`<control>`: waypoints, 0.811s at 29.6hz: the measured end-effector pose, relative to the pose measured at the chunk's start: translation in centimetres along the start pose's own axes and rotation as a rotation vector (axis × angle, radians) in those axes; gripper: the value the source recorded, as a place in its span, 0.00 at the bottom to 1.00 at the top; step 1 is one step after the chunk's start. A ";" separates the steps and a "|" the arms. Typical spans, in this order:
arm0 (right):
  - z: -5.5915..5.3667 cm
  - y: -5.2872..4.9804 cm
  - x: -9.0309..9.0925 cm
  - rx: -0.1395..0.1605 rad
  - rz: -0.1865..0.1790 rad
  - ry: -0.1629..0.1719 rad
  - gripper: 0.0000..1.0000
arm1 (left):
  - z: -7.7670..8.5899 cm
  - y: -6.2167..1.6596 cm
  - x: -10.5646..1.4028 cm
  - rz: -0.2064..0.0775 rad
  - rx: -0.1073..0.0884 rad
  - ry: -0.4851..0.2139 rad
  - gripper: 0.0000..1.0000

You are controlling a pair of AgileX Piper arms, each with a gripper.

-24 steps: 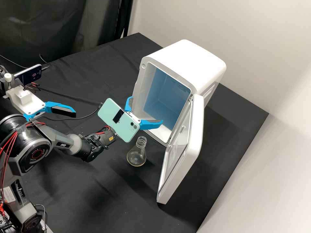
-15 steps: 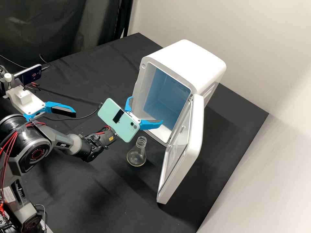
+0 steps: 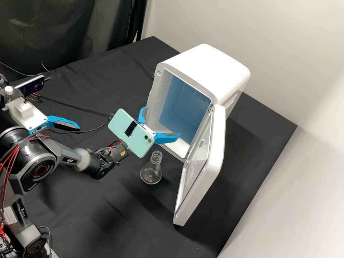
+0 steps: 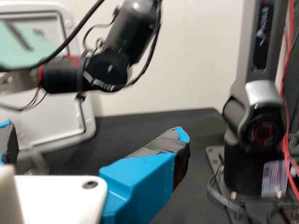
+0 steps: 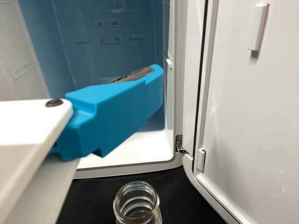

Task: Place the flask in the incubator

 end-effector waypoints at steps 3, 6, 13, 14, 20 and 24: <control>0.0 0.0 0.0 0.000 0.000 0.000 1.00 | -0.9 -0.17 -1.5 0.014 -0.003 0.031 1.00; 0.0 0.0 0.0 0.000 0.000 0.000 1.00 | -1.7 -0.27 -2.9 0.037 -0.012 0.059 1.00; 0.0 0.0 0.0 0.000 0.000 0.000 1.00 | -2.7 -0.87 -5.4 0.049 -0.025 0.101 1.00; 0.0 0.0 0.0 0.000 0.000 0.000 1.00 | -2.7 -1.06 -5.7 0.052 -0.023 0.101 1.00; 0.0 0.0 0.0 0.000 0.000 0.000 1.00 | -3.1 -1.94 -7.0 0.040 -0.026 0.119 1.00; 0.0 0.0 0.0 0.000 0.000 0.000 1.00 | -3.2 -2.51 -7.8 0.021 -0.021 0.122 1.00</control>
